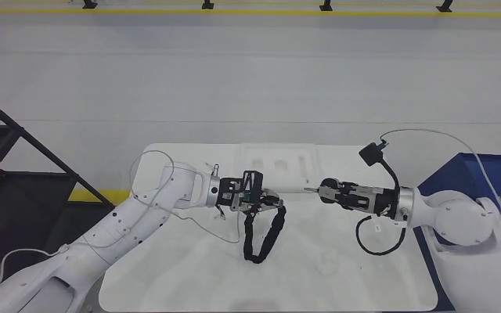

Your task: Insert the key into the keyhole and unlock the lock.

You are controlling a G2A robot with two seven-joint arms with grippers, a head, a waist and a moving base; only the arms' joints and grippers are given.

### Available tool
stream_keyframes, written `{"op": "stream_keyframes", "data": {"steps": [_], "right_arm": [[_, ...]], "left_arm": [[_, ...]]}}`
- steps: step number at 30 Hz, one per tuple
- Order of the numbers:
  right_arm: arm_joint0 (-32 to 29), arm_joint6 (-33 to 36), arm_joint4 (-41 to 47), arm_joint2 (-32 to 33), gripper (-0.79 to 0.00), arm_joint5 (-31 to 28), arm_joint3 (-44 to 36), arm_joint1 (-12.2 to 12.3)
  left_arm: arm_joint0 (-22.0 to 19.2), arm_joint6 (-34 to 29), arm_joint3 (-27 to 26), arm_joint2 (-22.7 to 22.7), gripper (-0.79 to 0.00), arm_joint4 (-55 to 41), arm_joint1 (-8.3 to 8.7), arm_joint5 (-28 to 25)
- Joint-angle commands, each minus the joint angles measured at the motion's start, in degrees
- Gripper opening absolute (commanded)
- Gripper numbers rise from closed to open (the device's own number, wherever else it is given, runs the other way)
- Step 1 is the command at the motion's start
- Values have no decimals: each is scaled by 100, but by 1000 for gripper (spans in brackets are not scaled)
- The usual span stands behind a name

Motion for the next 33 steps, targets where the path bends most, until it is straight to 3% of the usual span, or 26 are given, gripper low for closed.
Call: {"op": "stream_keyframes", "data": {"steps": [1, 8, 13, 28, 33], "right_arm": [[-14, 90, 142, 18, -785, 39, -71, 13], [-106, 284, 352, 141, -785, 246, -310, 71], [-121, 238, 352, 181, -785, 280, -342, 82], [-121, 238, 352, 181, -785, 280, -342, 82], [-200, 255, 164, 88, -785, 736, -434, 109]], "left_arm": [[-35, 11, -54, -27, -785, 29, -34, 75], [-181, 278, -121, -29, -785, 348, -184, 300], [-169, 617, 57, -35, -785, 456, -304, 751], [-163, 635, 82, -37, -785, 443, -312, 772], [-24, 440, 49, -81, -785, 420, -312, 891]]}}
